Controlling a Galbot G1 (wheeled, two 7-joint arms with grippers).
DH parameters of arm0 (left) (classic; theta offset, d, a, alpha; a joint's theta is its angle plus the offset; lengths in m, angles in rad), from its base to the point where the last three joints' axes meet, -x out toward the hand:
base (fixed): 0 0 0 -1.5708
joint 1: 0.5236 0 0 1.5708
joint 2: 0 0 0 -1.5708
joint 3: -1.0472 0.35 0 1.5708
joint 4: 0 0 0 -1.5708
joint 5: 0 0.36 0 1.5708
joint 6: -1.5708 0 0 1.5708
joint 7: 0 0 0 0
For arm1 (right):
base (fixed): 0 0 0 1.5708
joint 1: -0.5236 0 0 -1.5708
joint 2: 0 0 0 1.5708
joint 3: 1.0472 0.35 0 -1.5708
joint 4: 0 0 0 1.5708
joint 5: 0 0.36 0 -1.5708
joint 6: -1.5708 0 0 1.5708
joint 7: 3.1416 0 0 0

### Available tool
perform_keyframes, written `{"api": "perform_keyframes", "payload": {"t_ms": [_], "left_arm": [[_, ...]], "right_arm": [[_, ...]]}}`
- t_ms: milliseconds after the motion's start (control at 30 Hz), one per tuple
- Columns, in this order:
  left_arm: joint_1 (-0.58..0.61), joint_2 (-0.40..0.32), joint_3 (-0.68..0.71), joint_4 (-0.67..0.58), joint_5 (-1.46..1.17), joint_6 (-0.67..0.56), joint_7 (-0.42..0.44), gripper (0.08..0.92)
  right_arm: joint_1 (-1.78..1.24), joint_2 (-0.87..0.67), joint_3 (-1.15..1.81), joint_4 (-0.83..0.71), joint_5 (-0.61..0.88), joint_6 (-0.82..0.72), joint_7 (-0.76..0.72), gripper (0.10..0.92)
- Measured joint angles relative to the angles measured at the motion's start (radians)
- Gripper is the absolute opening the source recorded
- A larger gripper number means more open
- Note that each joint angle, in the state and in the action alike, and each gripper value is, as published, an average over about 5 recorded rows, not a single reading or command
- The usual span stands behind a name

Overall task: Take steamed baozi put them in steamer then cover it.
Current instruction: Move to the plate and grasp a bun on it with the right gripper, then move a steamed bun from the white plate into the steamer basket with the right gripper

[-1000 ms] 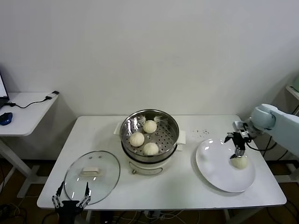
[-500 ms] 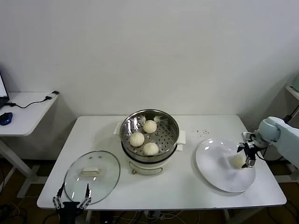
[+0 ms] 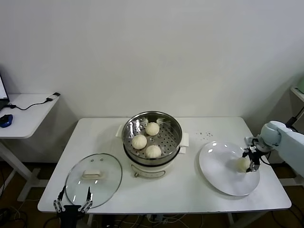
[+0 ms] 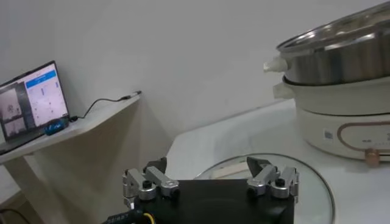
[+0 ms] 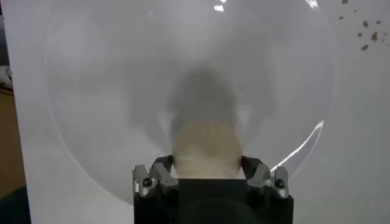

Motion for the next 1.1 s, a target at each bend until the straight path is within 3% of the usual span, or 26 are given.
{"api": "perform_keyframes", "payload": {"t_ms": [467,1100], "left_arm": [[0.002,-0.008,0.014,-0.022,-0.007,0.004,0.001,0.823],[0.011,-0.004,0.038,-0.071,-0.048,-0.009,0.004,0.823]], "right_arm": [[0.160,0.007,-0.141,0.043,0.158,-0.041,0.001,0.695],[0.759,0.361,-0.685,0.055,0.767,-0.130,0.030,0.704]]}}
